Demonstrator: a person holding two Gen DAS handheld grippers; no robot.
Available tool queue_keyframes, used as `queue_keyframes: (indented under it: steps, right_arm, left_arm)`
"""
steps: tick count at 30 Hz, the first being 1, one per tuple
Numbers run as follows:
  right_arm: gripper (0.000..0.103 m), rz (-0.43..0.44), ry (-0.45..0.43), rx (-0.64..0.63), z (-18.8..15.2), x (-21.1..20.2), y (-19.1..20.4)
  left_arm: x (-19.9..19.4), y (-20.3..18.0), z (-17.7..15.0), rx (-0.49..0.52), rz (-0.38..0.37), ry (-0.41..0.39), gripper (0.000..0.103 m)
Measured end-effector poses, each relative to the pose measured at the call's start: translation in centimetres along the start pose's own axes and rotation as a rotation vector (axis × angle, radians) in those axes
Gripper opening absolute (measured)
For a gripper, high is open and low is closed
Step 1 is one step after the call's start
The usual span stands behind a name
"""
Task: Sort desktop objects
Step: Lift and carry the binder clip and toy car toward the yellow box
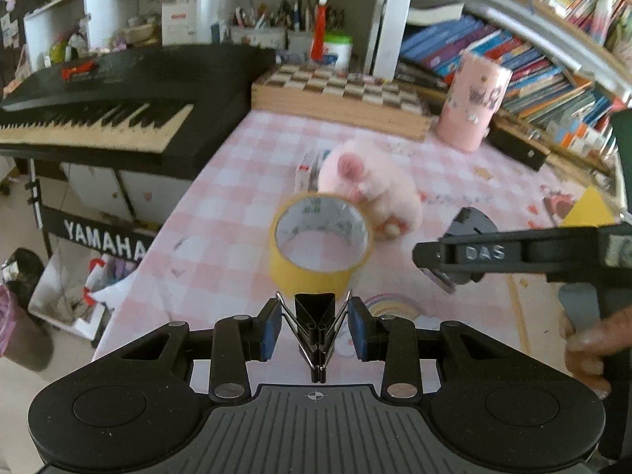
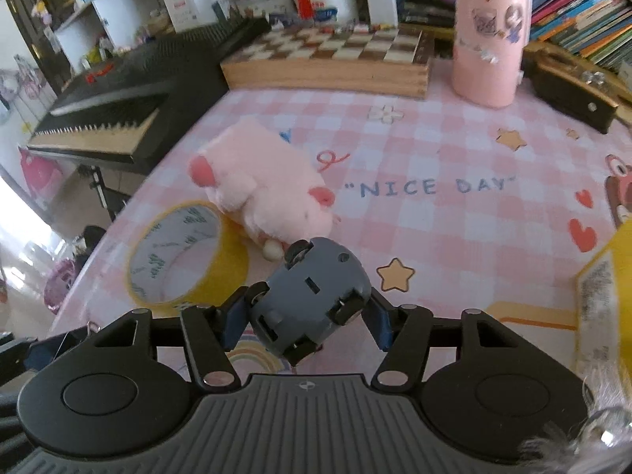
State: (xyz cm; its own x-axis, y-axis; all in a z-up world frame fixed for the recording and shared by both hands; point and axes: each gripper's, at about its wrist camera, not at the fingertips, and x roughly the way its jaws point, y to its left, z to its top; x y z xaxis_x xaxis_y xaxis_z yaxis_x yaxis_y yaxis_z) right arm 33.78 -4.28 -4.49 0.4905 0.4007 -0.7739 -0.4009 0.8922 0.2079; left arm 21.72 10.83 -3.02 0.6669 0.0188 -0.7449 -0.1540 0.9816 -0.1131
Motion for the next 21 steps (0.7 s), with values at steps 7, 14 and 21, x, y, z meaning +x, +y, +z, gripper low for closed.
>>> queue_keyframes:
  steps: [7, 14, 21]
  right_arm:
    - [0.058, -0.037, -0.129, 0.043, -0.7, -5.9, 0.0]
    - [0.058, -0.053, -0.182, 0.065, -2.7, -9.7, 1.4]
    - [0.058, -0.087, -0.190, 0.084, -6.1, -12.2, 3.1]
  left_arm:
    - [-2.7, -0.2, 1.0, 0.037, -0.061, -0.087, 0.035]
    - [-6.2, -0.5, 0.9, 0.063, -0.128, -0.165, 0.035]
    - [-8.8, -0.7, -1.3, 0.106, -0.187, -0.185, 0.035]
